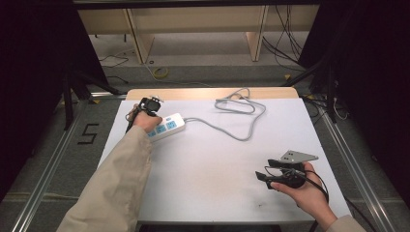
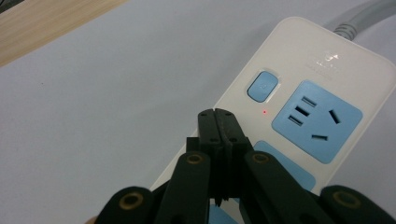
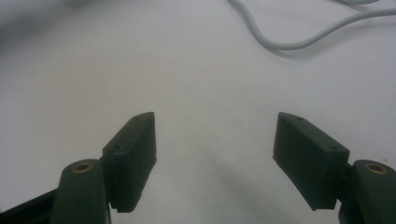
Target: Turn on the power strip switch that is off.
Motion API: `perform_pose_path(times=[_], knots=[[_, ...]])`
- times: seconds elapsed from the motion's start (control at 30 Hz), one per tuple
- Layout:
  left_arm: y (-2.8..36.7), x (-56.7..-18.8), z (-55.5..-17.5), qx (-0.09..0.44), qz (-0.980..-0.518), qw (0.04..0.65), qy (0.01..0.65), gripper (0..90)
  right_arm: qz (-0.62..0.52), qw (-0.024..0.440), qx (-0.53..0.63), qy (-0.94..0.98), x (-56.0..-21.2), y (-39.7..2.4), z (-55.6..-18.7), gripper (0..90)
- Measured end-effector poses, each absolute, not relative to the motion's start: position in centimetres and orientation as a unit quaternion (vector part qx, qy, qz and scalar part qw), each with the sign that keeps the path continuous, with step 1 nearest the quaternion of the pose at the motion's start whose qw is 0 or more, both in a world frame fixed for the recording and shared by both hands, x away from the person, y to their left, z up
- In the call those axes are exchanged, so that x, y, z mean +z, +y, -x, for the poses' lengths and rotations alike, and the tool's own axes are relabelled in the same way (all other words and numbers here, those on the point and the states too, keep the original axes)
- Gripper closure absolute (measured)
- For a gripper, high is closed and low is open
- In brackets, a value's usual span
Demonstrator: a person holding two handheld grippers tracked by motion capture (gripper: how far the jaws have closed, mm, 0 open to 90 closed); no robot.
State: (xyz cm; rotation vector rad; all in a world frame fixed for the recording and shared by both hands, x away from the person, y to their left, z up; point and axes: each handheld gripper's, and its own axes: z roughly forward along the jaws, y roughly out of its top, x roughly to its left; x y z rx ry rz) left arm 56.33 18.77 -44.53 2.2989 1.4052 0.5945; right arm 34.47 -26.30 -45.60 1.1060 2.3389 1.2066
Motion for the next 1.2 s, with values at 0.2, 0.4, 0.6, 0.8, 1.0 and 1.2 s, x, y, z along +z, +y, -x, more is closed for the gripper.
perform_pose_path(times=[0.2,0.4,0.6,0.8,1.0,1.2], knots=[[18.64,-44.53,-56.43,0.212,-0.820,0.185,0.499,90.0,-0.384,0.142,0.418,0.811,-45.62,-26.29,-34.47,30.5],[18.44,-44.47,-56.52,0.213,-0.827,0.175,0.491,90.0,-0.384,0.141,0.416,0.812,-45.63,-26.28,-34.49,30.5],[18.14,-44.39,-56.71,0.215,-0.833,0.161,0.484,90.0,-0.385,0.141,0.415,0.812,-45.64,-26.29,-34.48,30.4],[18.08,-44.37,-56.77,0.215,-0.837,0.156,0.478,90.0,-0.385,0.140,0.415,0.813,-45.65,-26.28,-34.49,30.5],[17.96,-44.42,-56.72,0.219,-0.841,0.154,0.470,90.0,-0.383,0.140,0.414,0.814,-45.70,-26.27,-34.50,30.4],[17.71,-44.43,-56.80,0.223,-0.846,0.145,0.462,90.0,-0.384,0.138,0.414,0.814,-45.70,-26.21,-34.51,30.4]])
